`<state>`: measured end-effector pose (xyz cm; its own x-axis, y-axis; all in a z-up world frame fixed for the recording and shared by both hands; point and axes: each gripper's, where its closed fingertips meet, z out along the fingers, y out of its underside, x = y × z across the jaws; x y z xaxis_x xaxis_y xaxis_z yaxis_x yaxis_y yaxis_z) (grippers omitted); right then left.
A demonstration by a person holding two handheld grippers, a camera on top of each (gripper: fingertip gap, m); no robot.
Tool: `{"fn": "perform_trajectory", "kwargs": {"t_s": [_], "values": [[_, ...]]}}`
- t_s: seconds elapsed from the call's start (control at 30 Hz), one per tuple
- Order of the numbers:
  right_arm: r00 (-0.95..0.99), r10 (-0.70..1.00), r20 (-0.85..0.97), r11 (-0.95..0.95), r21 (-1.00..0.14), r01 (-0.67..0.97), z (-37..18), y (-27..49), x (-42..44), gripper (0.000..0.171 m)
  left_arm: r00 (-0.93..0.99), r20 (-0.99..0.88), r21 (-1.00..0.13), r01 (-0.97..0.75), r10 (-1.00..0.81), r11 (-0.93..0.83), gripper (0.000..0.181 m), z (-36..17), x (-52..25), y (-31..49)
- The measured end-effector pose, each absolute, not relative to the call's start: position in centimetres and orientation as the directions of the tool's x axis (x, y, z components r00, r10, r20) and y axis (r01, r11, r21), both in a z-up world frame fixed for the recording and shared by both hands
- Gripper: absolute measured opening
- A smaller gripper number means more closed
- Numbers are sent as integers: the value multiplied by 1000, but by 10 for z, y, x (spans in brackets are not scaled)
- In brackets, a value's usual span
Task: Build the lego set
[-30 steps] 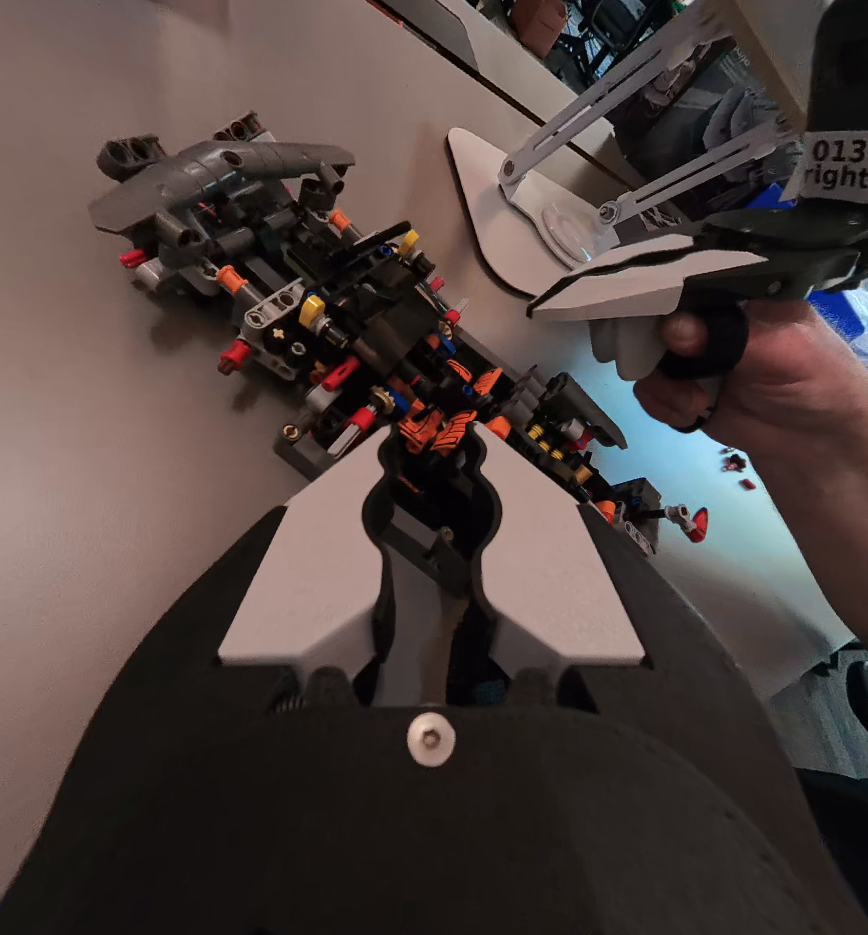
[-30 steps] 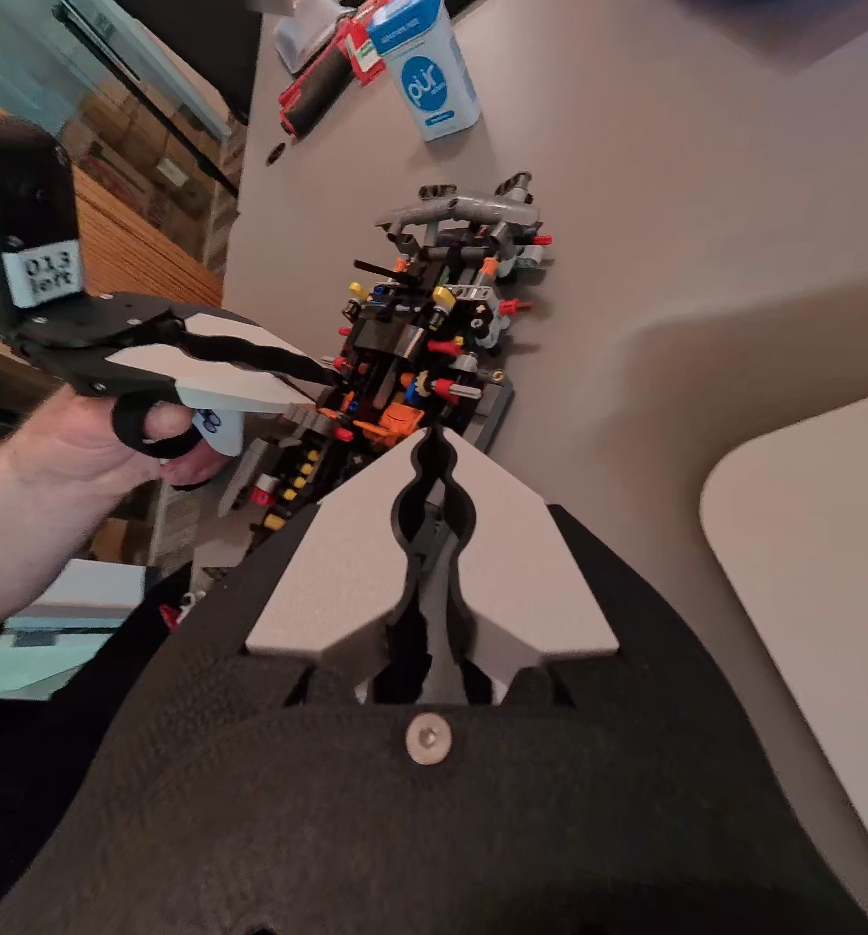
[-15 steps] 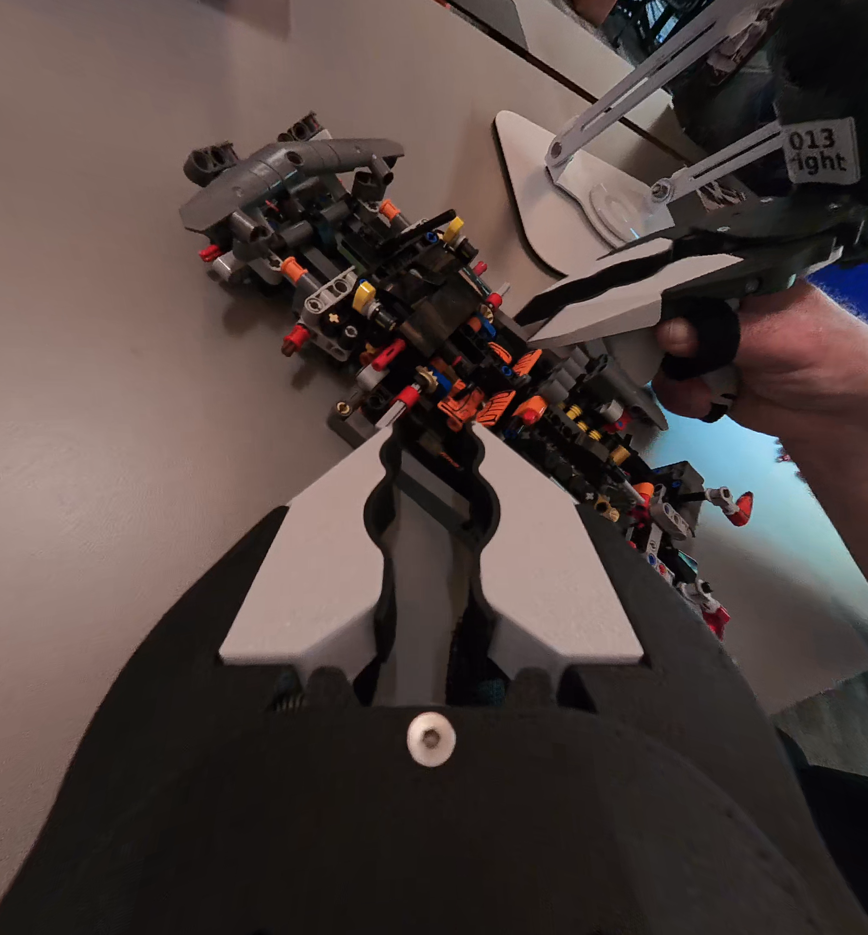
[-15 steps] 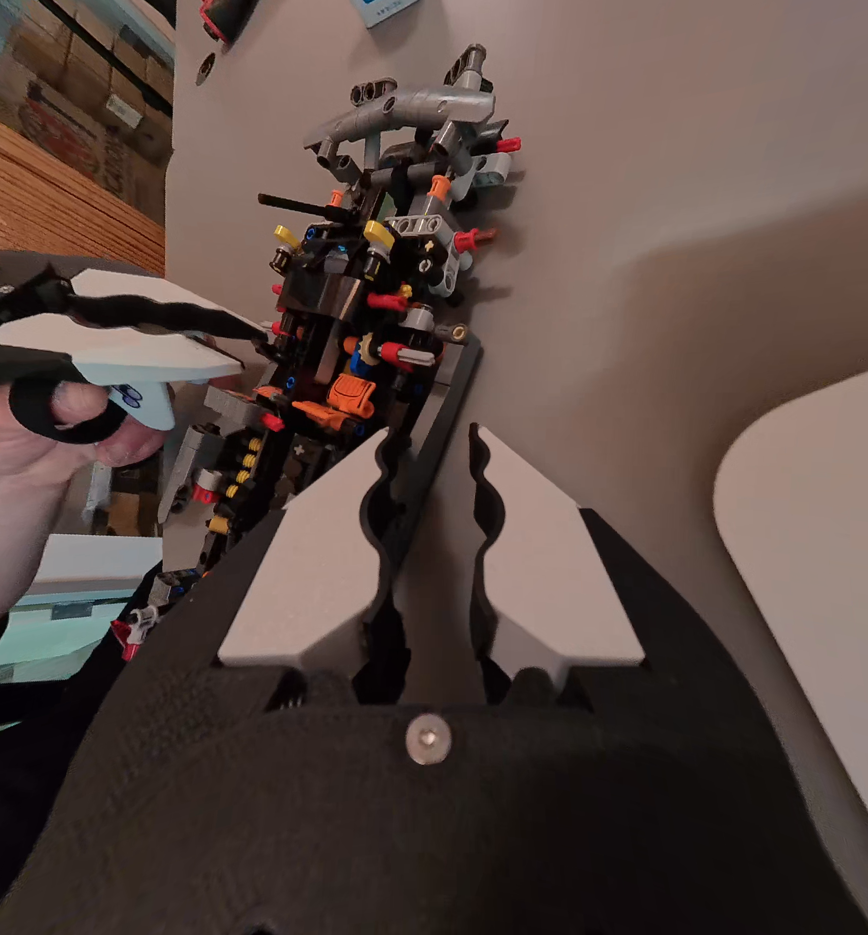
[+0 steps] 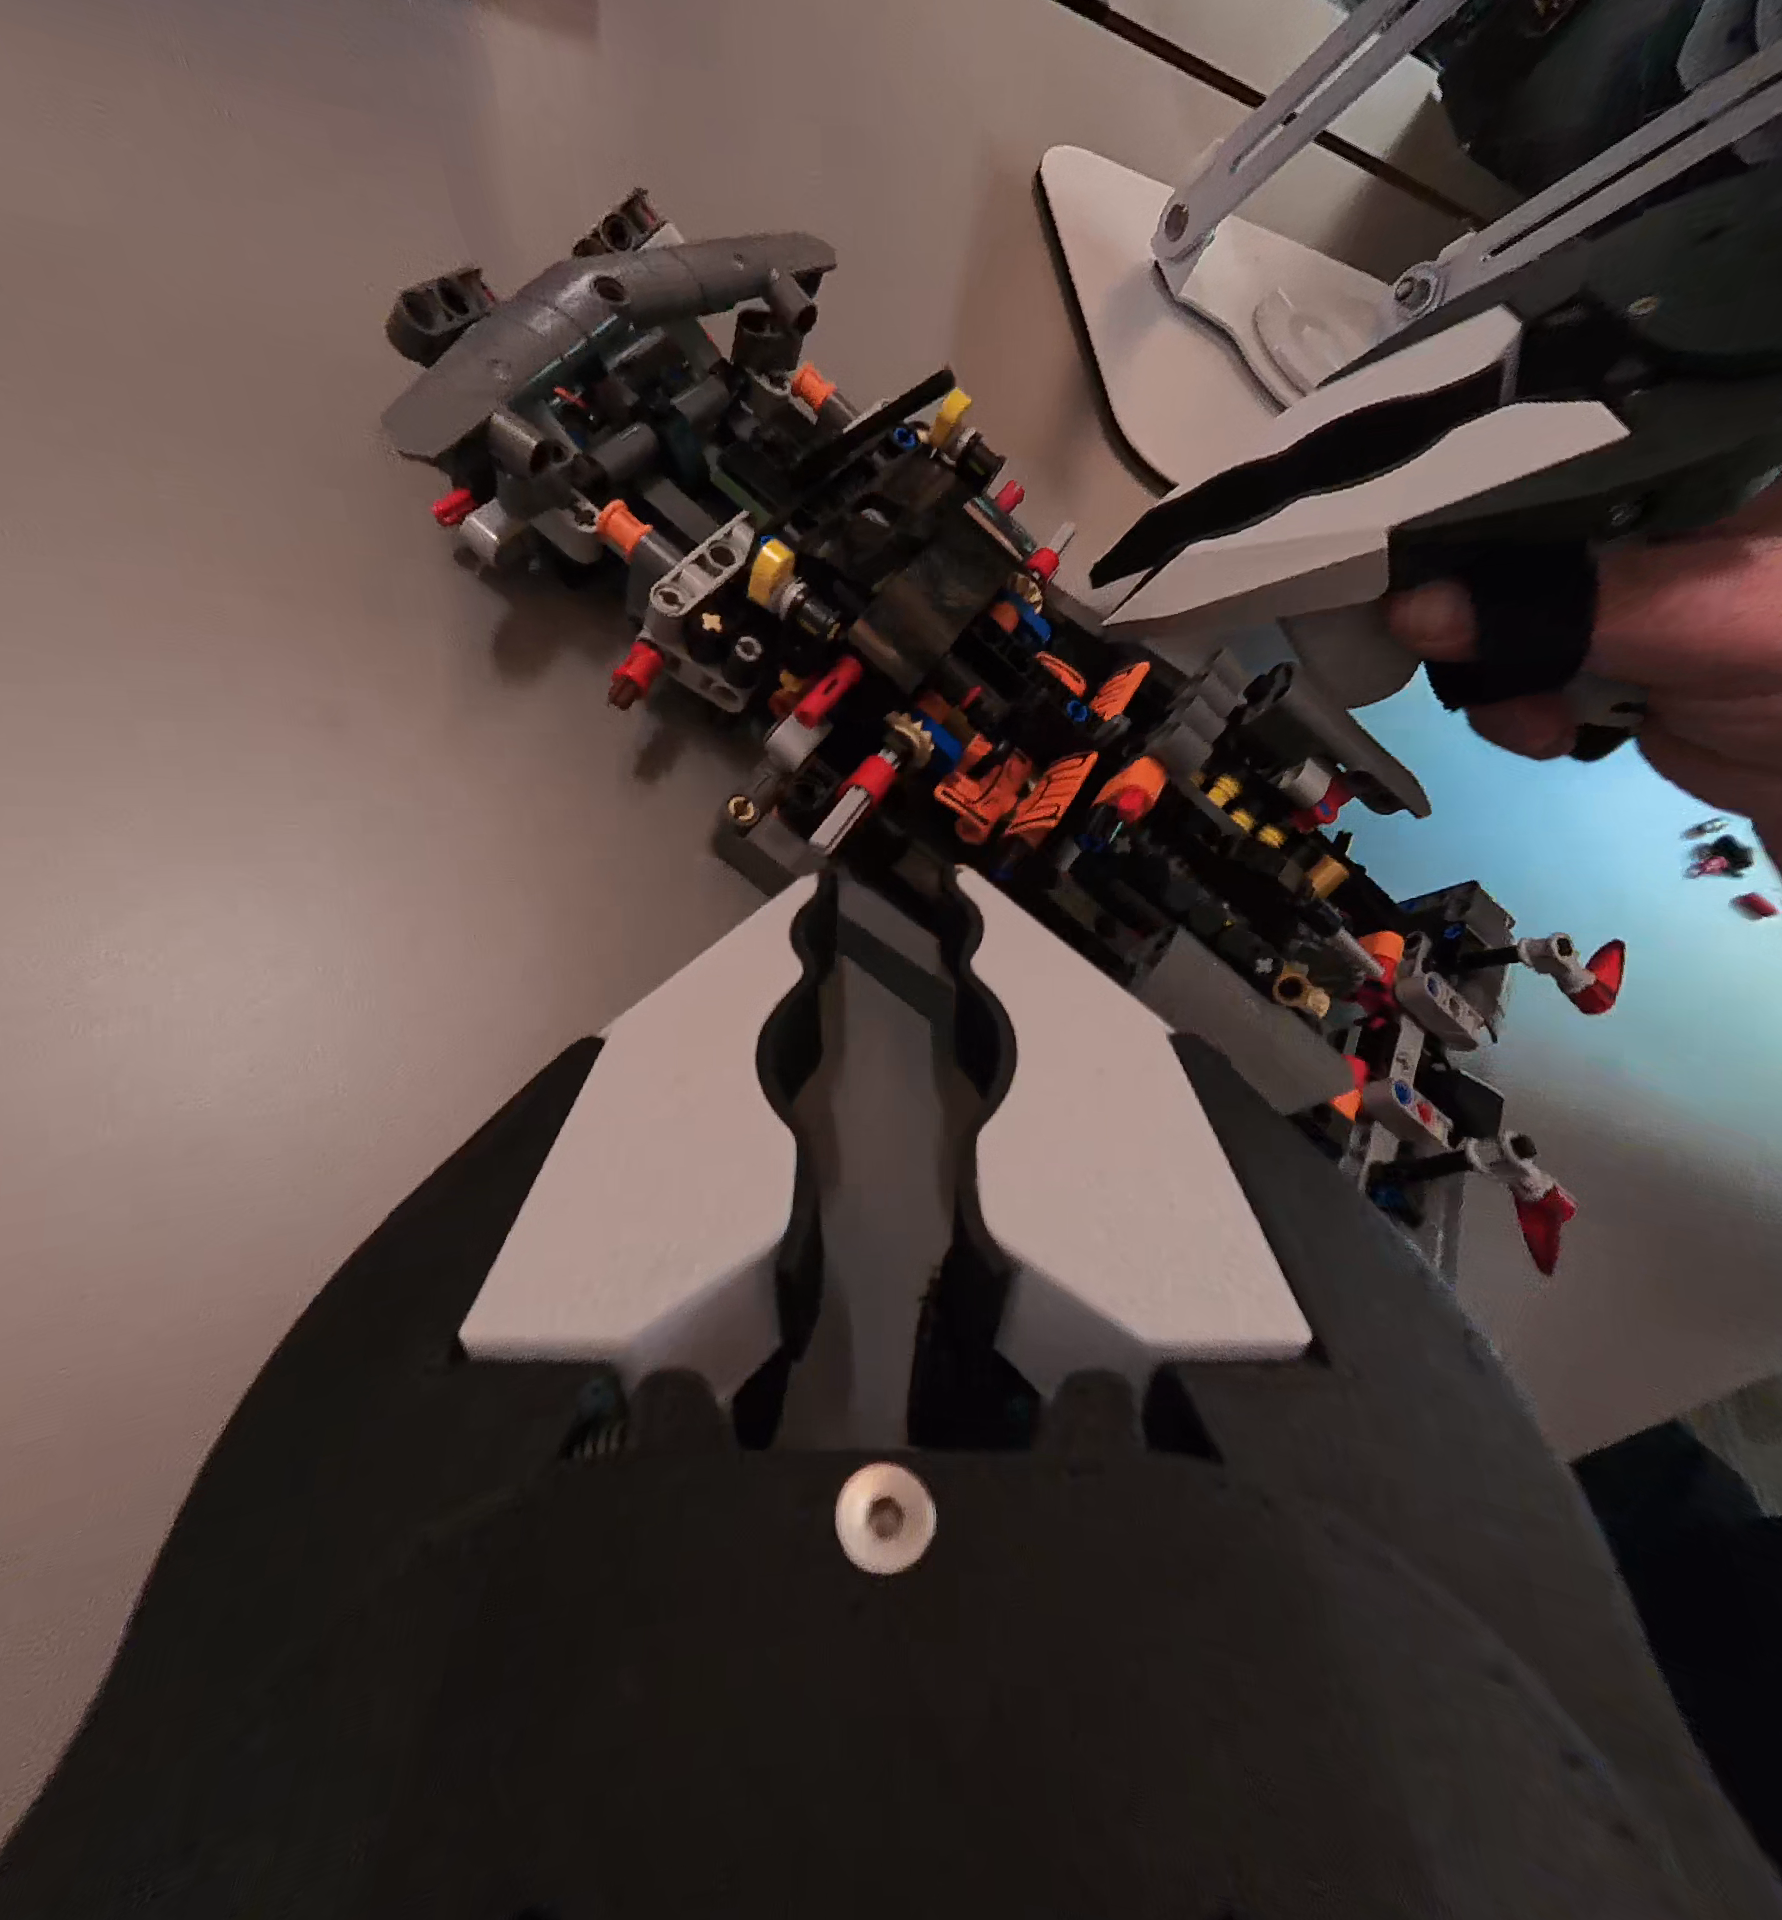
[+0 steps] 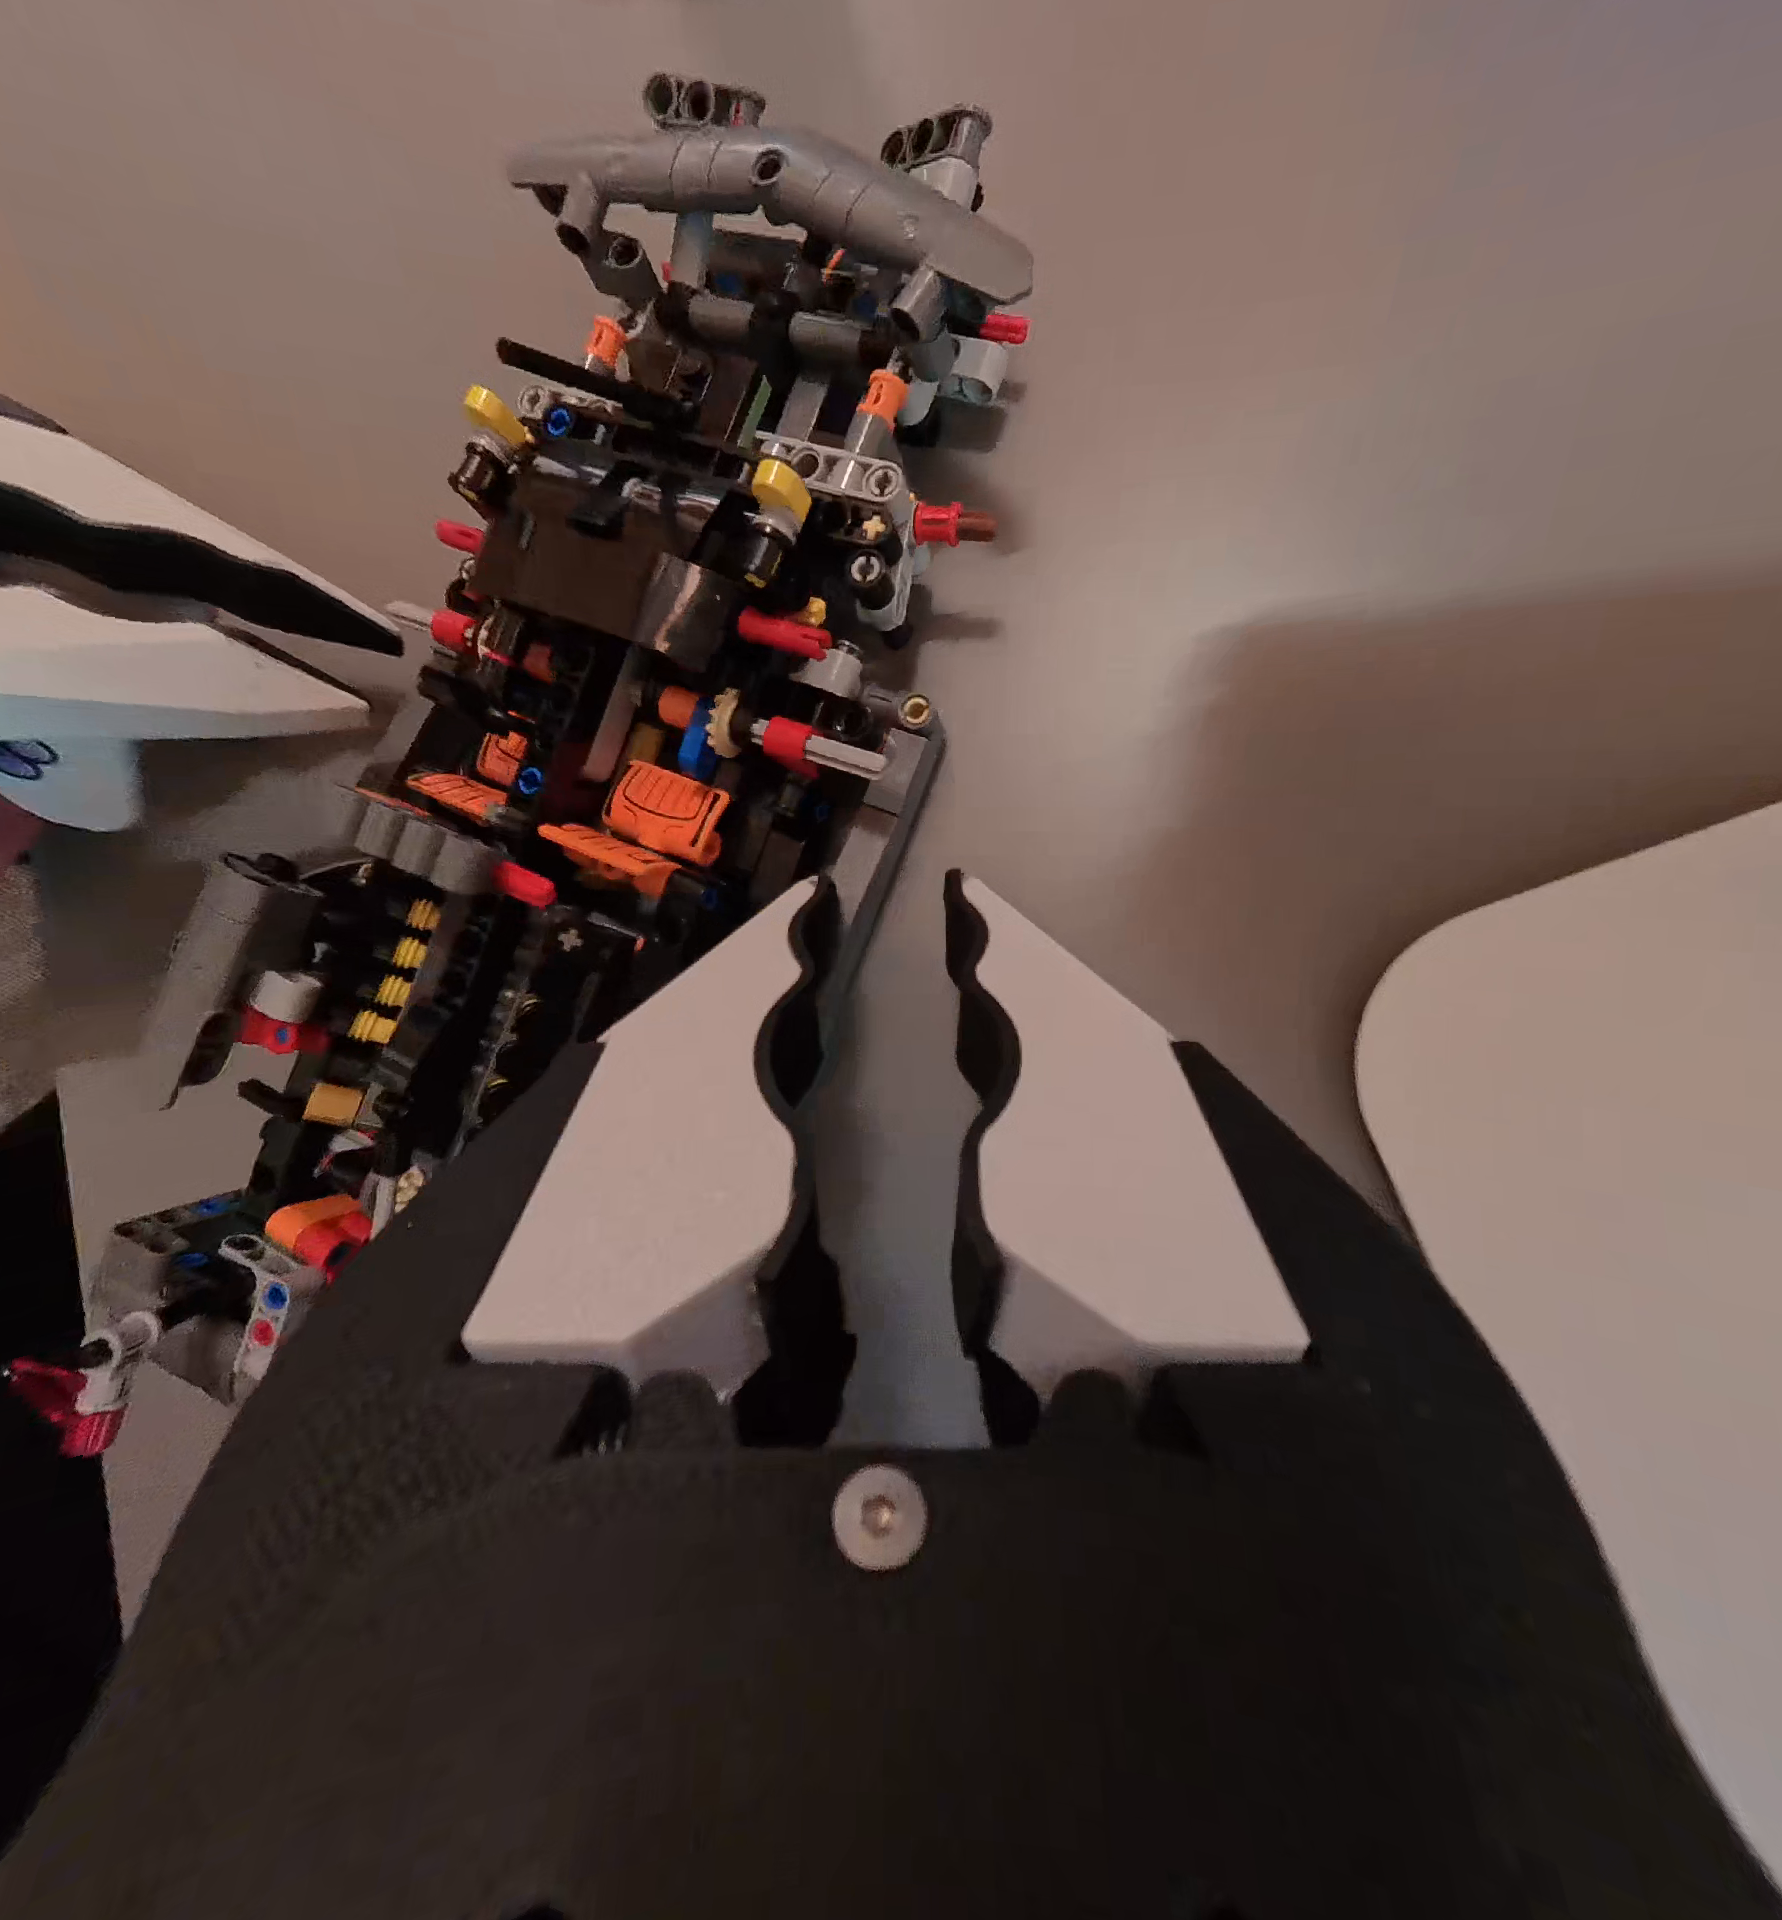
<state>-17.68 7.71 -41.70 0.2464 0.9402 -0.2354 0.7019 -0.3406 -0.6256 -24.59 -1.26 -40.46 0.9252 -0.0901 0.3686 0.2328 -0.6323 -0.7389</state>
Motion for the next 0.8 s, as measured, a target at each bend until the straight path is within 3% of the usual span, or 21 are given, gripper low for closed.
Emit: {"fn": "perform_trajectory", "kwargs": {"t_s": [0.03, 0.27, 0.5, 0.67, 0.8], "values": [[241, 942, -235, -336, -620, 709, -417, 75, -178, 16, 923, 371, -734, 228, -97, -640, 16, -405, -246, -15], [269, 933, -239, -359, -560, 747, -424, 74, -178, 26, 924, 357, -733, 183, -140, -656, 16, -407, -234, -15], [244, 956, -165, -295, -538, 790, -422, 70, -175, 10, 910, 379, -736, 185, -169, -651, 7, -407, -219, -13], [261, 910, -323, -408, -575, 710, -420, 67, -178, 8, 889, 416, -738, 208, -191, -642, 13, -403, -215, -14], [246, 908, -340, -411, -602, 685, -419, 63, -176, 8, 887, 418, -776, 235, -198, -586, 16, -389, -234, -17]]}}
